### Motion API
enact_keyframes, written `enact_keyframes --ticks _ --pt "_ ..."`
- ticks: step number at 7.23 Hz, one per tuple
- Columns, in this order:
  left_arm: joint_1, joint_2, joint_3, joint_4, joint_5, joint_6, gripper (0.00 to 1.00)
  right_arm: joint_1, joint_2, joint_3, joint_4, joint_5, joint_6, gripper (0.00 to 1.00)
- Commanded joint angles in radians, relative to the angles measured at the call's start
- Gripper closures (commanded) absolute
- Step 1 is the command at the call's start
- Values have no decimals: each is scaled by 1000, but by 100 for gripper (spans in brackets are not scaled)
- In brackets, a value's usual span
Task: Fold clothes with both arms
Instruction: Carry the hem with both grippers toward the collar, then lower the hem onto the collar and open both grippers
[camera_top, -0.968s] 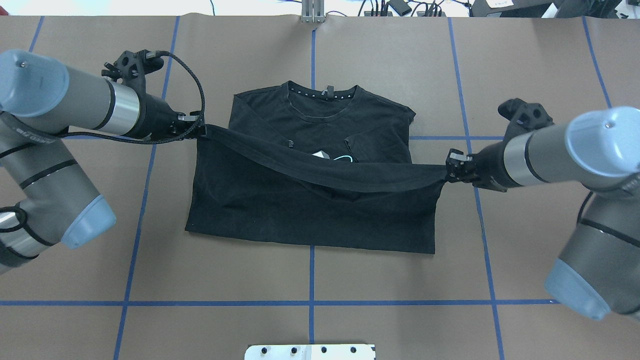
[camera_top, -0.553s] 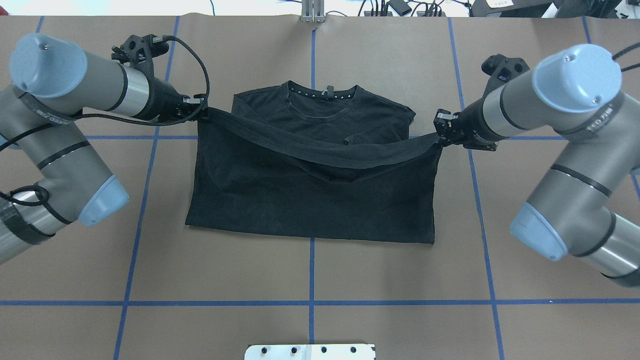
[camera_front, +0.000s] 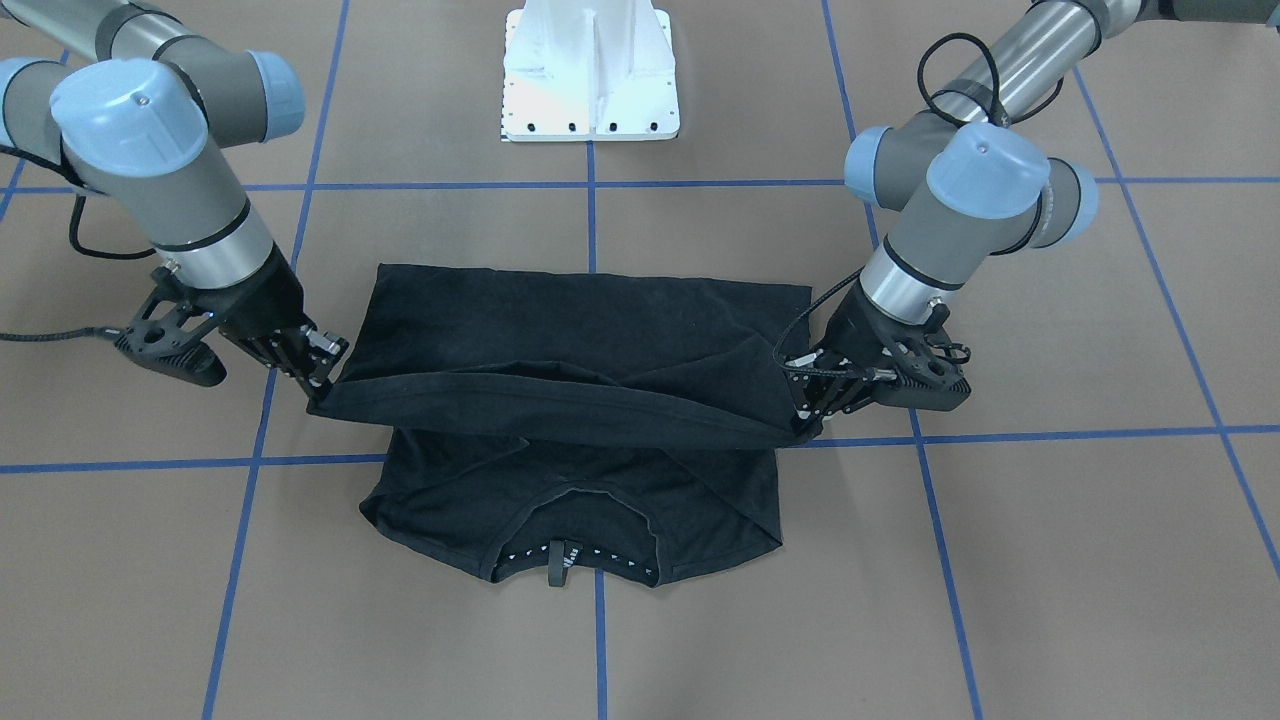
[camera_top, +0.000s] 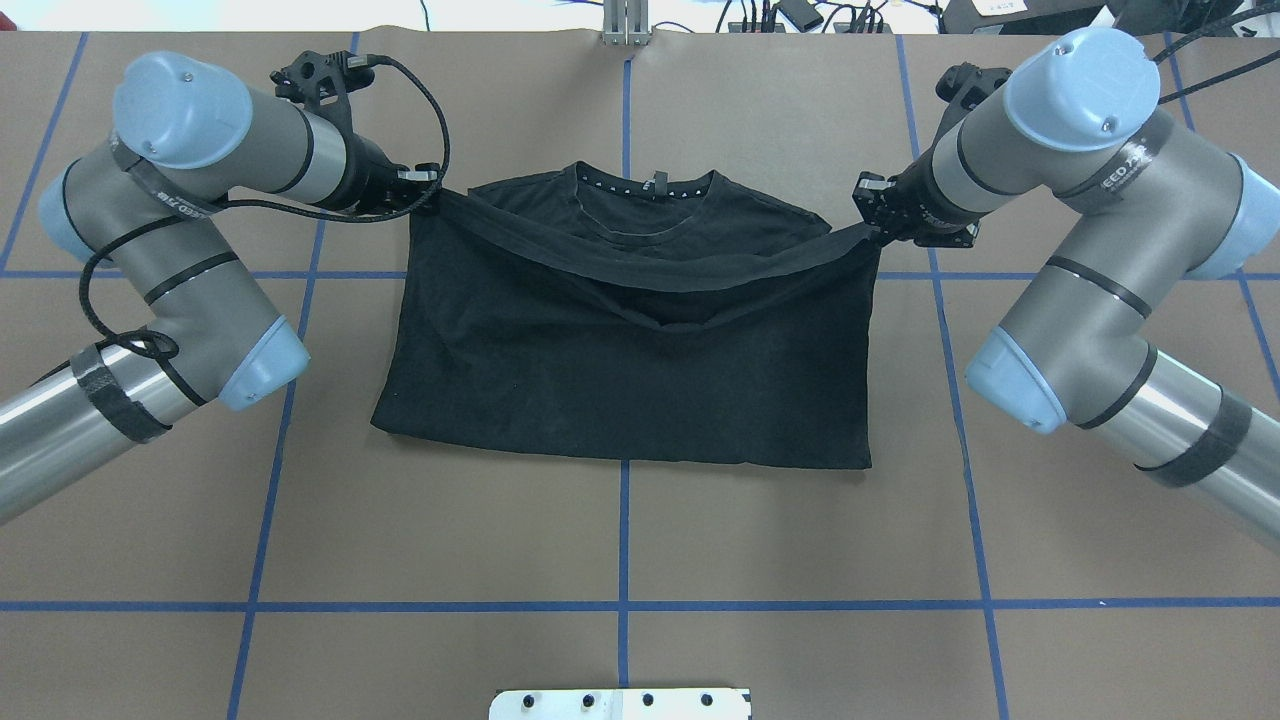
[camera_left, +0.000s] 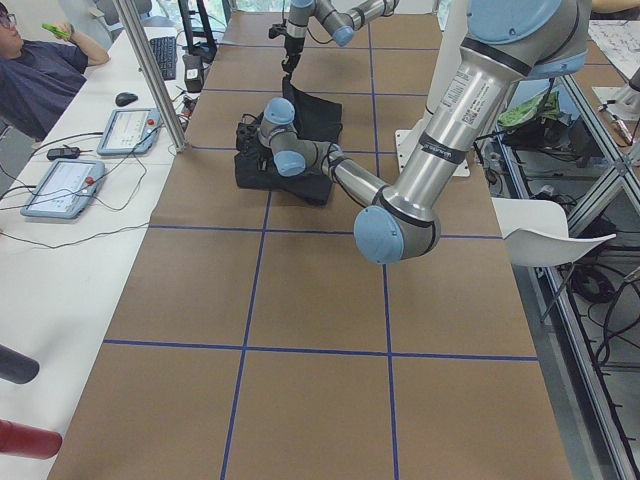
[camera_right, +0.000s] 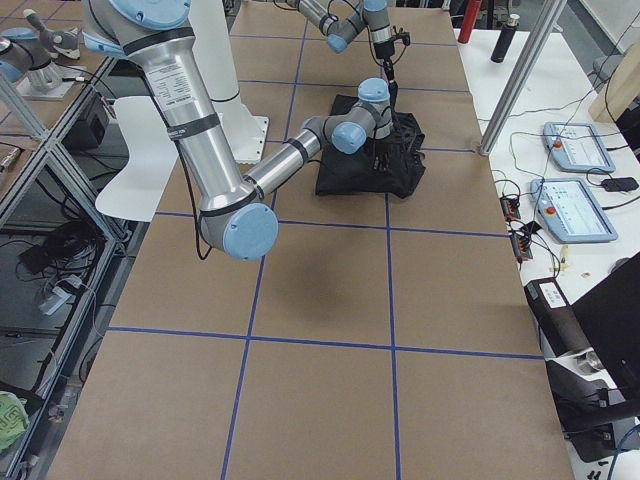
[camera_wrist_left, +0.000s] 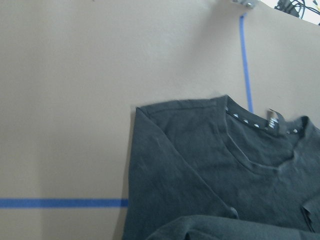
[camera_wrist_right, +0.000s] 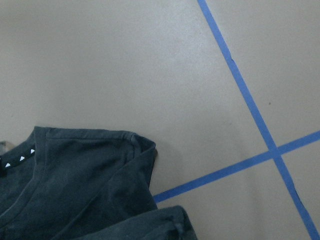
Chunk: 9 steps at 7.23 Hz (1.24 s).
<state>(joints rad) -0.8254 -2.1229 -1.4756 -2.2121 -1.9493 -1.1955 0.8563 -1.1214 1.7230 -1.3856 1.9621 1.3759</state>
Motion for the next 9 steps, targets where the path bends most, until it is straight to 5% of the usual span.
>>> enact_keyframes --ticks 1,6,7,8,9 --pt "-6 -35 78 -6 29 19 100 21 92 -132 0 0 -31 100" --pt "-9 -120 309 -118 53 89 100 17 127 -276 3 -6 -98 100" --pt "-9 -123 313 -121 53 89 74 17 146 -302 2 -6 -98 100" --pt "-9 -126 307 -127 50 103 1 17 163 -325 3 -5 -101 5" --pt "-14 -123 295 -138 40 153 0 35 185 -326 -1 12 -141 0"
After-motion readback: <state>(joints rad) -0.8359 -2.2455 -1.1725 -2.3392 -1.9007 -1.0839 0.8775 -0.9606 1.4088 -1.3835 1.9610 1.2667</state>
